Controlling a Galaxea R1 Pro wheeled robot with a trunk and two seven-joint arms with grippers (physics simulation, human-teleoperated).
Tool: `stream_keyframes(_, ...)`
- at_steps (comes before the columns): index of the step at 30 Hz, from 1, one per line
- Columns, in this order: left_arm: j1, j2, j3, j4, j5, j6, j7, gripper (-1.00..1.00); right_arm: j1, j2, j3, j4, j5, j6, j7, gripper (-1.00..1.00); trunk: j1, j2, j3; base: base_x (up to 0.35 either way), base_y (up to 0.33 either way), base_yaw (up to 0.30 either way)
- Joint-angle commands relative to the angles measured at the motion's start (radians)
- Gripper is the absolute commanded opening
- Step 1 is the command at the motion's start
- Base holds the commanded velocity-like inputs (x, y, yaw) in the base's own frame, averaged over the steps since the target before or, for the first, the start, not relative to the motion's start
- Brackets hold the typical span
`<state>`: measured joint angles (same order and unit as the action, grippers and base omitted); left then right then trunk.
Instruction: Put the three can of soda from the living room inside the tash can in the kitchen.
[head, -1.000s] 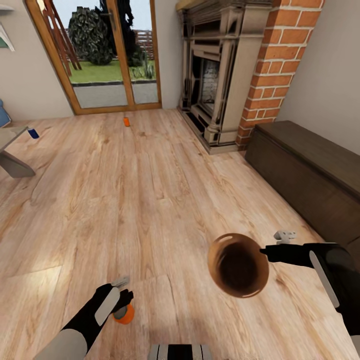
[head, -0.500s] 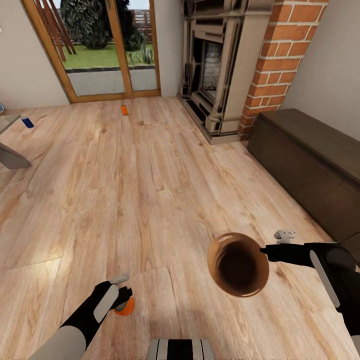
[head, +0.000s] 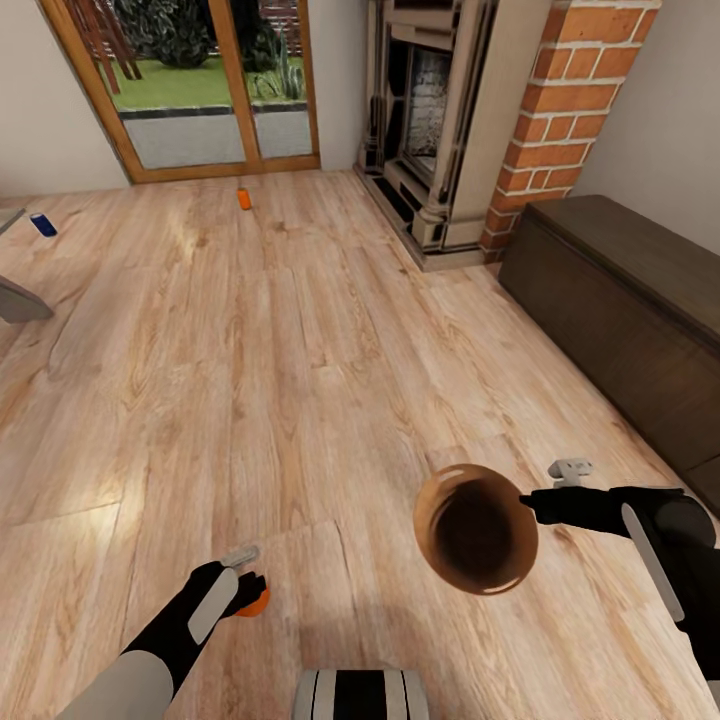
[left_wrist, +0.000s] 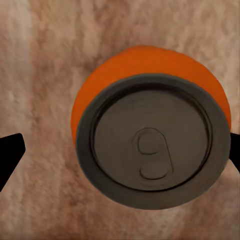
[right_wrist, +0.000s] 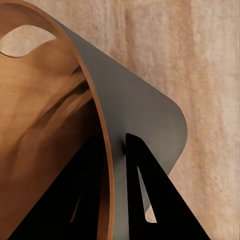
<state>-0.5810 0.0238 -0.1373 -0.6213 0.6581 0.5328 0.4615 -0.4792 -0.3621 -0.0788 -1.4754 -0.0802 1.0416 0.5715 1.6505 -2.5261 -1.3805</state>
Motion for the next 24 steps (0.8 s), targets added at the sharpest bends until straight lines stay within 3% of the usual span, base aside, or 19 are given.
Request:
stream_keyframes(1,0.0,-0.001,0.0,0.0,0.0,0.0,0.0,1.0,0.001,0.0,0.001,-0.002,-0.021,0.006,0.002,-1.0,0.0,0.0,0.0,0.0,0.0,0.0)
stream_keyframes(4,0.0,-0.001,-0.001,0.0,0.0,-0.009,-0.001,1.0,0.002,0.0,0.001,-0.005,-0.021,0.006,0.002,-1.0,0.0,0.0,0.0,0.0,0.0,0.0)
stream_keyframes(5,0.0,-0.001,-0.002,0.0,-0.001,-0.014,-0.004,-1.0,0.002,0.0,0.001,-0.006,-0.021,0.006,0.002,-1.0,0.0,0.0,0.0,0.0,0.0,0.0)
stream_keyframes(10,0.0,0.001,-0.026,0.0,-0.001,-0.023,-0.008,-1.0,0.002,0.0,0.001,-0.007,-0.021,0.006,0.002,-1.0,0.0,0.0,0.0,0.0,0.0,0.0)
stream_keyframes(19,0.001,-0.001,-0.033,-0.002,0.0,-0.025,-0.009,-1.0,0.002,0.0,-0.002,-0.008,-0.021,0.006,0.002,-1.0,0.0,0.0,0.0,0.0,0.0,0.0)
stream_keyframes(24,0.024,-0.003,-0.033,-0.085,0.001,-0.025,-0.01,-1.0,0.002,0.0,-0.002,-0.008,-0.021,0.006,0.002,-1.0,0.0,0.0,0.0,0.0,0.0,0.0)
